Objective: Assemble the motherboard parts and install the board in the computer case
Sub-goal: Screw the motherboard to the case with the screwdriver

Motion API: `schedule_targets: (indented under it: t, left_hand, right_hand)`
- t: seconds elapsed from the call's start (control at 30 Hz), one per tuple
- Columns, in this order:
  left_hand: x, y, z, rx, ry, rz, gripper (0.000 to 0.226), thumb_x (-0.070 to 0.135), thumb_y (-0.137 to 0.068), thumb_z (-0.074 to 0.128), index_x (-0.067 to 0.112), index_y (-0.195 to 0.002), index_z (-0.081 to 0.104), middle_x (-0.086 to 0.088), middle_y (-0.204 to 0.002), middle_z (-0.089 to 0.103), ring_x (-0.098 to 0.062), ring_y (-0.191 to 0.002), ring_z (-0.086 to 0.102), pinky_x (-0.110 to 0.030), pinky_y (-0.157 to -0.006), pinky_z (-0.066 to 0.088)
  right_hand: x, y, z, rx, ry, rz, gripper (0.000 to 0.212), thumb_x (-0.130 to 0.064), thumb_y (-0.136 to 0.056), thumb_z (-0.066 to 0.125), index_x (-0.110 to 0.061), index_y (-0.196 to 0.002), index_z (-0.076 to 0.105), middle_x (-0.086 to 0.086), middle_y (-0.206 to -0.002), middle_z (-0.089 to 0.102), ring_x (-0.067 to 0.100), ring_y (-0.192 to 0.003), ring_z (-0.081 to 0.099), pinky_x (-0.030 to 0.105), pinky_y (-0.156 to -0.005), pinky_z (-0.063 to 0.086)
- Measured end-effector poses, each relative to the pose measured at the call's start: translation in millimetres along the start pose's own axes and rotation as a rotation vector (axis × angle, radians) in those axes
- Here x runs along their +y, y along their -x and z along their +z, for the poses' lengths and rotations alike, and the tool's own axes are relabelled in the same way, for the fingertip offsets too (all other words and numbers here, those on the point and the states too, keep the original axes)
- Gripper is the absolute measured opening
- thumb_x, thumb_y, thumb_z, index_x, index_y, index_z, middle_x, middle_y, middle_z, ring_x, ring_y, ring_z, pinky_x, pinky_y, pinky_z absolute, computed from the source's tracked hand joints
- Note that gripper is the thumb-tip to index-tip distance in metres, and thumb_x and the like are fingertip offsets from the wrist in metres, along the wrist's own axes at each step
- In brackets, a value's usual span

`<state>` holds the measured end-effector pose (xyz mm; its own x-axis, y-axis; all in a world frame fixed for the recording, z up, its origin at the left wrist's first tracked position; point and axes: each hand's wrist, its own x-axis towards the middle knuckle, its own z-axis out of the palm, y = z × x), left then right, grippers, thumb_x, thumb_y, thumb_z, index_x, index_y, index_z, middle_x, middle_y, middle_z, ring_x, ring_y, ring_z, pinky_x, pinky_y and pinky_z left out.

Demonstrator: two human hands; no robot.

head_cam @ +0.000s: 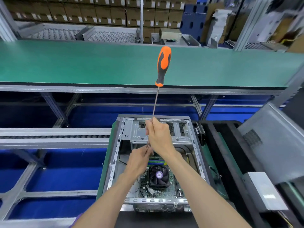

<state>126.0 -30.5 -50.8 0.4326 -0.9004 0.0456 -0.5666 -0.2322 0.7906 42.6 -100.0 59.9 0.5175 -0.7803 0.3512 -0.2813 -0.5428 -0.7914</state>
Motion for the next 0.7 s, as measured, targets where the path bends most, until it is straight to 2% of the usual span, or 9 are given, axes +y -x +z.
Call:
schedule_targets:
  t: [0.03,0.1,0.2,0.27,0.33,0.47,0.57,0.63,0.7]
  left_hand:
    - [6,0,-2,-0.027,0.041,-0.024,0.047,0.034,-0.101,0.049,0.039,-0.055,0.058,0.012,-0.043,0.051,-0.007,-0.037,0.037,-0.018,-0.04,0.025]
    - [8,0,-5,-0.059,0.273,-0.188,0.045,0.027,-0.098,0.053,0.029,-0.054,0.062,0.007,-0.04,0.043,-0.009,-0.039,0.031,-0.02,-0.042,0.022]
    - [0,2,-6,-0.051,1.095,-0.642,0.034,0.02,-0.102,0.047,0.006,-0.074,0.062,0.006,-0.047,0.027,-0.01,-0.039,0.02,-0.023,-0.037,0.018]
    - [-2,4,-6,-0.047,1.403,-0.769,0.034,0.02,-0.104,0.043,0.002,-0.078,0.057,0.007,-0.049,0.023,-0.007,-0.037,0.019,-0.02,-0.034,0.018]
    - [-3,7,-5,-0.07,1.441,-0.781,0.035,0.022,-0.104,0.044,0.005,-0.074,0.054,0.008,-0.049,0.023,-0.006,-0.036,0.019,-0.019,-0.032,0.018]
    - [-2,11,-2,-0.031,1.217,-0.733,0.036,0.027,-0.1,0.052,0.009,-0.069,0.054,0.007,-0.047,0.022,-0.008,-0.037,0.015,-0.021,-0.032,0.015]
    - [3,9,1,0.092,1.071,-0.695,0.025,0.029,-0.096,0.06,0.005,-0.088,0.063,0.006,-0.05,0.021,-0.011,-0.041,0.015,-0.023,-0.037,0.015]
    - [12,0,4,0.147,1.124,-0.706,0.022,0.032,-0.093,0.065,0.011,-0.102,0.064,0.004,-0.054,0.017,-0.013,-0.045,0.014,-0.026,-0.04,0.014]
    - [20,-15,7,0.189,1.229,-0.739,0.021,0.03,-0.09,0.071,0.017,-0.104,0.062,0.004,-0.054,0.014,-0.013,-0.044,0.012,-0.026,-0.039,0.014]
  right_hand:
    - [3,4,1,-0.016,-0.006,0.017,0.035,-0.02,-0.107,0.039,-0.009,-0.076,0.052,0.009,-0.062,0.058,0.019,-0.048,0.052,0.038,-0.048,0.044]
    - [10,11,0,-0.022,-0.006,0.04,0.033,-0.02,-0.107,0.038,-0.013,-0.077,0.052,0.001,-0.061,0.057,0.011,-0.047,0.054,0.029,-0.048,0.046]
    - [16,19,-5,-0.013,-0.013,0.05,0.037,-0.019,-0.107,0.036,-0.01,-0.074,0.052,-0.003,-0.054,0.054,0.016,-0.046,0.056,0.035,-0.051,0.05]
    - [20,24,-8,-0.007,-0.042,0.07,0.039,-0.019,-0.107,0.038,-0.008,-0.074,0.054,-0.003,-0.051,0.055,0.018,-0.045,0.057,0.037,-0.056,0.051]
    - [25,28,-10,0.005,-0.05,0.08,0.039,-0.019,-0.106,0.039,-0.007,-0.073,0.055,-0.006,-0.049,0.055,0.015,-0.043,0.057,0.034,-0.056,0.051]
    - [33,34,-18,-0.021,-0.042,0.102,0.039,-0.02,-0.106,0.039,-0.009,-0.072,0.055,-0.005,-0.05,0.056,0.01,-0.041,0.056,0.029,-0.05,0.05]
    - [39,35,-21,-0.037,0.006,0.124,0.038,-0.018,-0.106,0.038,-0.008,-0.074,0.057,0.005,-0.059,0.061,0.021,-0.049,0.058,0.043,-0.055,0.052]
    - [42,36,-25,-0.048,0.086,0.127,0.036,-0.018,-0.105,0.038,-0.007,-0.078,0.059,0.008,-0.065,0.064,0.027,-0.055,0.058,0.048,-0.06,0.05]
    - [48,36,-29,-0.065,0.245,0.13,0.034,-0.022,-0.105,0.036,-0.011,-0.083,0.06,0.006,-0.068,0.065,0.027,-0.063,0.06,0.047,-0.064,0.049]
